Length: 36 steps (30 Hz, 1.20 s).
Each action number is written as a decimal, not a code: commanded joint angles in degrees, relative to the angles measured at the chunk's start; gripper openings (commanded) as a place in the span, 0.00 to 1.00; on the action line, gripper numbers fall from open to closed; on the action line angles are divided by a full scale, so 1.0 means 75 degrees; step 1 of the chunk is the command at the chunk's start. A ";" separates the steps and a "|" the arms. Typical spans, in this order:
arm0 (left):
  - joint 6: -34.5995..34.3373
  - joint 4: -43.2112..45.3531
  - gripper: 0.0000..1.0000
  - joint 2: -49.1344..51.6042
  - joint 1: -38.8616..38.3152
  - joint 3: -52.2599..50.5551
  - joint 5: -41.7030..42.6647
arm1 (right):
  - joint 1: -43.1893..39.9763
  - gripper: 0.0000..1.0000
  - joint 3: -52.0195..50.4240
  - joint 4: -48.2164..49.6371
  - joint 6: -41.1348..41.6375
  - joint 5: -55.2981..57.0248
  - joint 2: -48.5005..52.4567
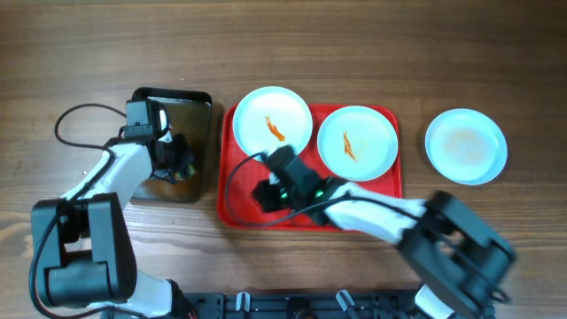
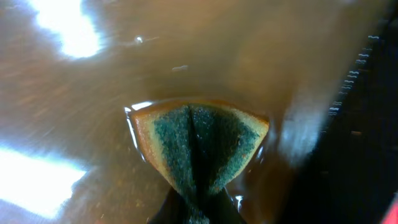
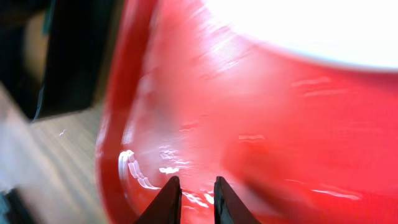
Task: Clean dirty plates on tray and stack at the side
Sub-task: 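Grasp the rim of the left plate with the right gripper, then scrub the left white plate with the sponge in the left gripper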
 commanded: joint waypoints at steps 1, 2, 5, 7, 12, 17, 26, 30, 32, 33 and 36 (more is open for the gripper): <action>0.0312 0.0213 0.04 0.0210 -0.0638 -0.0152 0.0708 | -0.0775 0.19 0.0003 -0.0915 -0.0705 0.1110 -0.0968; 0.0306 0.0268 0.04 0.0210 -0.0816 -0.0152 0.0705 | -0.1020 0.19 0.0003 -0.1250 -0.0933 0.1241 -0.1180; 0.0300 0.0312 0.04 0.0210 -0.1367 -0.0152 0.0705 | -0.1478 0.18 0.0003 -0.1719 -0.1594 0.1364 -0.1492; 0.0300 0.0297 0.04 0.0210 -0.1772 -0.0152 0.0702 | -0.1731 0.18 0.0003 -0.1926 -0.1582 0.1378 -0.1507; 0.0303 0.0128 0.04 0.0152 -0.1894 -0.0149 0.0096 | -0.1880 0.24 0.0003 -0.1888 -0.1577 0.1641 -0.1507; 0.0306 -0.0131 0.04 -0.1064 -0.1865 -0.0093 -0.0766 | -0.2040 0.34 0.0003 -0.1789 -0.1550 0.1641 -0.1507; 0.0306 0.0903 0.04 -0.2104 -0.1874 0.0105 0.0134 | -0.2043 0.35 0.0003 -0.1411 -0.0064 0.1935 -0.1451; 0.0303 0.1716 0.04 -0.1979 -0.1883 0.0105 0.0985 | -0.2040 0.38 0.0003 -0.1378 0.0793 0.1953 -0.1428; 0.0297 0.2095 0.04 -0.1751 -0.1988 0.0105 0.1259 | -0.2040 0.38 0.0003 -0.1373 0.1084 0.1953 -0.1303; 0.0271 0.2352 0.04 -0.1574 -0.2107 0.0105 0.1343 | -0.2040 0.38 0.0003 -0.1355 0.1221 0.1950 -0.1212; -0.0023 0.3206 0.04 -0.0956 -0.2556 0.0105 0.1422 | -0.2040 0.38 0.0003 -0.1105 0.1673 0.1950 -0.0790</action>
